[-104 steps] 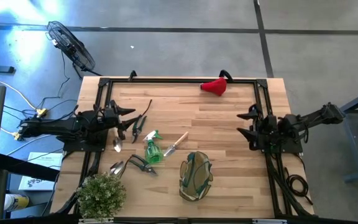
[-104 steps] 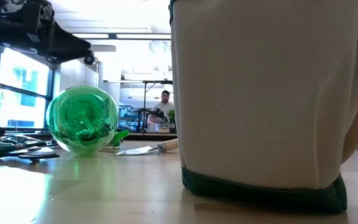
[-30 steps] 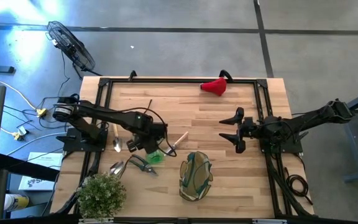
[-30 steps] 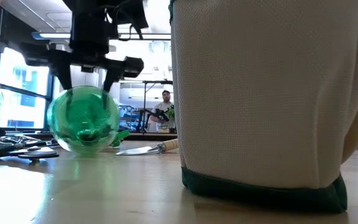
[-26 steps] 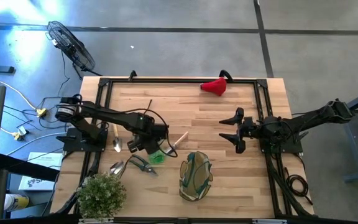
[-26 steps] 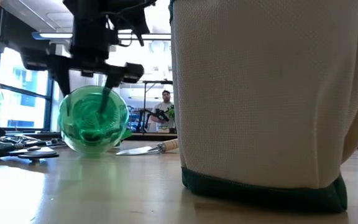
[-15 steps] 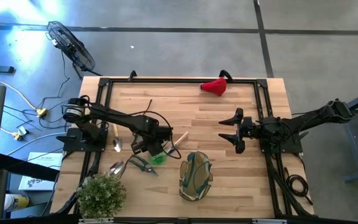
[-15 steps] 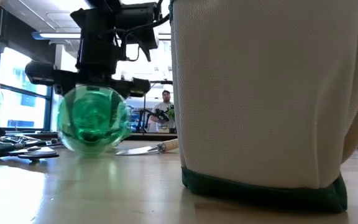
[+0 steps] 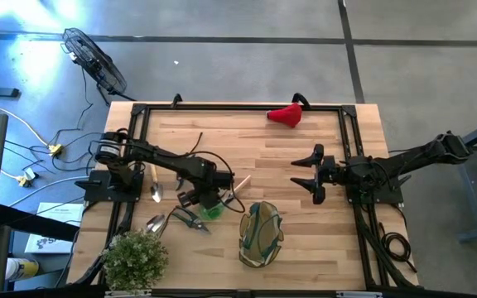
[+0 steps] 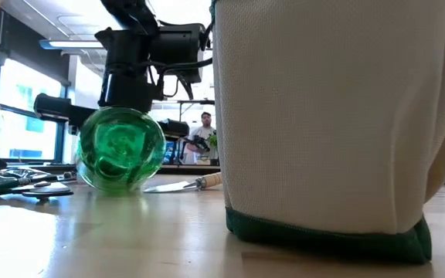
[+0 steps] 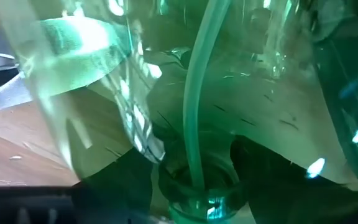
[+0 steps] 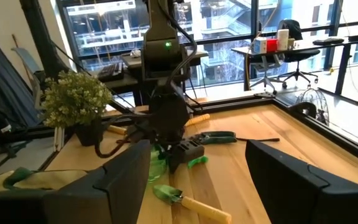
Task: Pick & Place Garden tools in Gardening bag
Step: Put the green spray bottle into the green gardening bag
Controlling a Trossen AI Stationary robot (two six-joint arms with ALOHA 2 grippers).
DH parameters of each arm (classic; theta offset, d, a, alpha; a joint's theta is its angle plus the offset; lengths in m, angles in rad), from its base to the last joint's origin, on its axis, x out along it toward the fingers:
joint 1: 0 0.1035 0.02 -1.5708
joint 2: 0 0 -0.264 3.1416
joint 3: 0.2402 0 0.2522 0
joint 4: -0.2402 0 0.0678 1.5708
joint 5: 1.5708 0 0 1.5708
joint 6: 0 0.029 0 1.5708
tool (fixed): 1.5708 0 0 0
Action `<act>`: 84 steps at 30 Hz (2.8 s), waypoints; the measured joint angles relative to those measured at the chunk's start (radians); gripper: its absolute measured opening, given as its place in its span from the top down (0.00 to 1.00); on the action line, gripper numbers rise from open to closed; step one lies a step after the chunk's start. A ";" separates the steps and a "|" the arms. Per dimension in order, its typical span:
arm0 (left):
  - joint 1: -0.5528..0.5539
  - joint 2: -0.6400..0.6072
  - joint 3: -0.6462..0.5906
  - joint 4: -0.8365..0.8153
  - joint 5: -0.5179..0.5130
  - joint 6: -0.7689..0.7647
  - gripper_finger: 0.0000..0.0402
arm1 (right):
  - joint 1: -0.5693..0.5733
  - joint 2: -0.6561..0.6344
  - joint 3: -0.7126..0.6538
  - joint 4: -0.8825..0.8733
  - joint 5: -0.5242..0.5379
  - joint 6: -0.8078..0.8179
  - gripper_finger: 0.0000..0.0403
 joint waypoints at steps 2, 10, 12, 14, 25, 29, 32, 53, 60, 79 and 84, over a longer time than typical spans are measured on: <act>0.000 0.000 0.000 0.003 0.000 -0.006 0.52 | 0.000 0.000 0.000 -0.001 0.007 -0.001 0.36; -0.001 0.002 0.000 0.010 -0.038 -0.027 0.67 | -0.001 0.000 0.000 -0.003 0.051 -0.002 0.36; -0.003 0.002 0.000 0.010 -0.074 -0.049 0.67 | 0.000 0.000 0.000 -0.004 0.050 -0.002 0.36; -0.004 0.002 0.000 0.009 -0.099 -0.070 0.67 | 0.000 0.000 0.000 -0.004 0.050 -0.001 0.36; 0.000 -0.121 -0.006 -0.086 -0.573 -0.113 0.67 | 0.000 0.000 0.000 -0.005 0.046 0.032 0.36; 0.000 -0.178 -0.005 -0.168 -0.696 -0.109 0.67 | 0.000 0.000 0.000 -0.008 0.046 0.050 0.36; -0.009 -0.219 -0.005 -0.212 -0.787 -0.109 0.67 | 0.000 0.000 0.000 -0.009 0.046 0.050 0.36; -0.269 -0.252 0.135 -0.078 -1.506 0.138 0.67 | 0.000 0.000 0.000 -0.009 -0.058 0.144 0.36; -0.360 -0.252 0.220 -0.074 -1.458 0.317 0.67 | 0.000 0.002 0.000 0.006 -0.124 0.208 0.36; -0.386 -0.239 0.234 0.536 -1.159 0.685 0.67 | 0.000 0.218 0.072 0.486 -0.406 0.021 0.36; -0.388 -0.356 0.230 0.719 -0.853 0.758 0.67 | 0.000 0.282 0.129 0.462 -0.407 -0.039 0.36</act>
